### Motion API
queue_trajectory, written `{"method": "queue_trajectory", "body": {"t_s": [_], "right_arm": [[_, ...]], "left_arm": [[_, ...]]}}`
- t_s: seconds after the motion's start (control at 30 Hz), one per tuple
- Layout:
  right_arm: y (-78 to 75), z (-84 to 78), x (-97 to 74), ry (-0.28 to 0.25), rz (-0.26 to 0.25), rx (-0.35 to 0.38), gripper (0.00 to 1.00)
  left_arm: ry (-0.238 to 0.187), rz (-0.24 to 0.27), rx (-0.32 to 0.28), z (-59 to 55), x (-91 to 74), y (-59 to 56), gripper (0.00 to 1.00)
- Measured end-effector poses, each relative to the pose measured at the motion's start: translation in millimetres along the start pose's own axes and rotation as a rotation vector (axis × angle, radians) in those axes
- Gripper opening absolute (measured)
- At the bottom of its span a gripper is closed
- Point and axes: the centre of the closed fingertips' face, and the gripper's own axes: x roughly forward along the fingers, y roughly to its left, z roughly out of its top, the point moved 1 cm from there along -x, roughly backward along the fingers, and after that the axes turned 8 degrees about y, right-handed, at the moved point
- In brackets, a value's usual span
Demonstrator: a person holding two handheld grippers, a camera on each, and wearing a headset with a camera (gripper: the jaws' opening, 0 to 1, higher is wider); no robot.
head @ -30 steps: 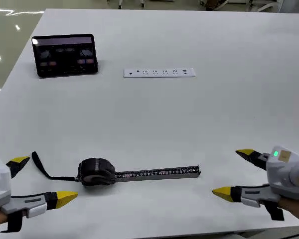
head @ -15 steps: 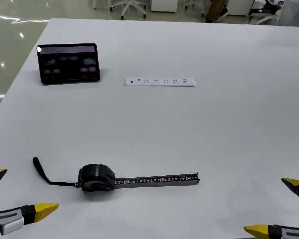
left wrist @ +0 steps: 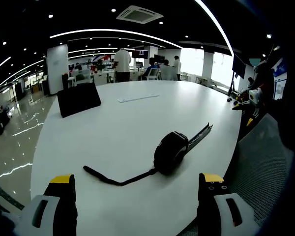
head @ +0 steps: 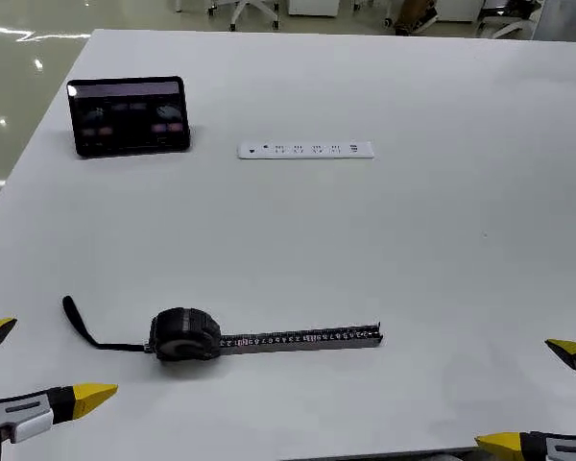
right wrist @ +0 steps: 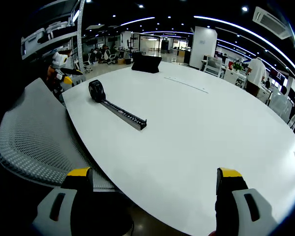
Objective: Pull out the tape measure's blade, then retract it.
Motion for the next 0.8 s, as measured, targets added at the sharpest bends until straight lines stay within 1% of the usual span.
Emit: {"method": "queue_trajectory", "body": {"t_s": [0.03,0.1,0.17,0.2,0.23,0.27,0.3,0.33,0.37,0.4,0.43,0.47,0.5,0.53,0.6,0.63,0.67,0.7,0.73,0.77,0.8], "right_arm": [[-1.6,-0.9,-0.2,0.014,-0.004,0.011,1.0],[-1.5,1.3,-0.4,0.018,0.001,0.016,1.0],[1.7,5.2,1.1,0.028,0.017,-0.003,1.0],[2.3,7.5,2.6,0.043,0.021,-0.031,1.0],[2.9,10.2,3.8,0.047,0.027,-0.046,1.0],[3.8,14.4,4.9,0.043,0.036,-0.054,1.0],[4.4,20.4,6.9,0.04,0.048,-0.063,1.0],[4.9,23.7,8.8,0.042,0.056,-0.073,1.0],[5.3,27.9,12.0,0.051,0.068,-0.104,1.0],[5.2,30.8,14.3,0.056,0.073,-0.124,1.0],[5.7,33.1,17.1,0.063,0.082,-0.133,1.0],[7.7,34.4,21.0,0.083,0.106,-0.146,1.0],[9.4,36.5,23.4,0.085,0.121,-0.151,1.0],[11.5,39.5,27.9,0.088,0.143,-0.154,1.0],[14.6,41.5,34.4,0.1,0.17,-0.175,1.0],[14.3,42.8,39.5,0.11,0.173,-0.202,1.0],[12.3,42.9,44.3,0.117,0.173,-0.219,1.0],[10.2,43.6,51.0,0.129,0.178,-0.241,0.99],[11.4,46.0,53.7,0.135,0.181,-0.257,0.98],[14.9,50.2,55.4,0.139,0.185,-0.274,0.98],[16.2,53.1,60.4,0.146,0.194,-0.296,0.98]], "left_arm": [[0.01,0.0,-0.01,-0.6,1.9,-1.0,1.0],[0.021,0.001,-0.033,-0.5,4.7,-3.1,1.0],[0.036,-0.012,-0.051,2.4,8.3,-10.7,1.0],[0.041,-0.01,-0.048,6.9,10.5,-15.4,1.0],[0.042,-0.01,-0.049,10.1,11.7,-18.6,1.0],[0.043,-0.011,-0.053,13.9,13.5,-22.1,1.0],[0.051,-0.02,-0.062,18.4,15.7,-28.6,1.0],[0.049,-0.021,-0.064,22.2,17.3,-32.0,1.0],[0.05,-0.02,-0.073,27.5,21.1,-36.7,1.0],[0.069,-0.022,-0.081,28.7,23.1,-40.1,1.0],[0.07,-0.017,-0.082,32.4,25.9,-42.2,1.0],[0.078,0.001,-0.104,36.9,30.0,-43.3,1.0],[0.07,0.002,-0.121,41.3,32.5,-45.8,1.0],[0.058,-0.007,-0.147,48.6,37.4,-52.1,1.0],[0.056,0.007,-0.151,54.3,43.7,-56.3,1.0],[0.066,0.041,-0.147,55.2,47.7,-55.9,1.0],[0.07,0.056,-0.148,55.6,50.3,-56.1,1.0],[0.065,0.056,-0.164,56.2,54.7,-59.1,1.0],[0.056,0.057,-0.182,57.0,57.6,-60.8,1.0],[0.058,0.045,-0.222,54.1,61.4,-64.5,1.0],[0.08,0.041,-0.257,47.8,66.1,-68.2,1.0]]}}
